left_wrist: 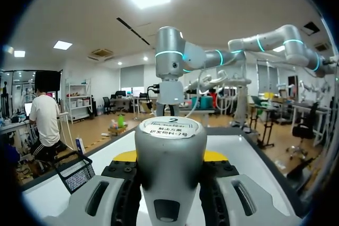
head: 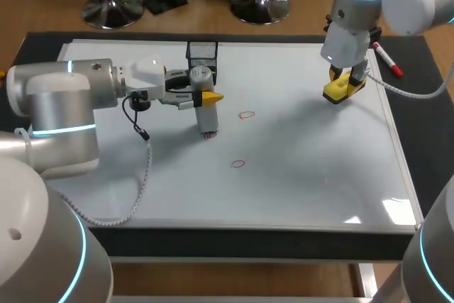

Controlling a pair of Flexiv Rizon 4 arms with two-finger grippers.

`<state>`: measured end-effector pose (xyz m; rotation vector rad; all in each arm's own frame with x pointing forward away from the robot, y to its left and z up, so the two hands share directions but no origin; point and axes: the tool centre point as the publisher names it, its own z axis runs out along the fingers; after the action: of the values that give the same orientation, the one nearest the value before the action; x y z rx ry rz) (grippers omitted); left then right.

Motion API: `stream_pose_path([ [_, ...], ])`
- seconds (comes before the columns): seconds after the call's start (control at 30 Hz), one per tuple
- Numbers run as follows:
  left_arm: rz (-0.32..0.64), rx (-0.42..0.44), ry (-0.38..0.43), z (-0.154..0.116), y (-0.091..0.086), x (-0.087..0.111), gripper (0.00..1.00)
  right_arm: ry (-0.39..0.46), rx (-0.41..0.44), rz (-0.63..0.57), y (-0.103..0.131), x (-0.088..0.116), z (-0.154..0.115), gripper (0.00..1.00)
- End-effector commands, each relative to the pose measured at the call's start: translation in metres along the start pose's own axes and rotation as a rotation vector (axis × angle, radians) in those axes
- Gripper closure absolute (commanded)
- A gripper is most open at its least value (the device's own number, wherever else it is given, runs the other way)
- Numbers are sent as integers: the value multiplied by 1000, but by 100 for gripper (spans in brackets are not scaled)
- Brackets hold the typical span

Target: Pick up the inspection probe, press it on each red-marked spot on the whiteboard one by one, put down the probe, pick up the eraser, and wipe off all the red marks.

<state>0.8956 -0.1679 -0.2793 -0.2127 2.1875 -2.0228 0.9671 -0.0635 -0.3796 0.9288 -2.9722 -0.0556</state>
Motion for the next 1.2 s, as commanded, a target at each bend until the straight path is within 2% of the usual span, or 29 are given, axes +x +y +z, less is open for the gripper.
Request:
stream_pose_path([
  [0.03,-1,-1,2,1,1,2,100,2,2,-1,-1,0,-1,100],
  [0.6,-7,-37,9,3,9,10,100,2,2,-1,-1,0,-1,100],
  [1.2,-16,-40,-2,-1,11,9,100,2,2,-1,-1,0,-1,100],
])
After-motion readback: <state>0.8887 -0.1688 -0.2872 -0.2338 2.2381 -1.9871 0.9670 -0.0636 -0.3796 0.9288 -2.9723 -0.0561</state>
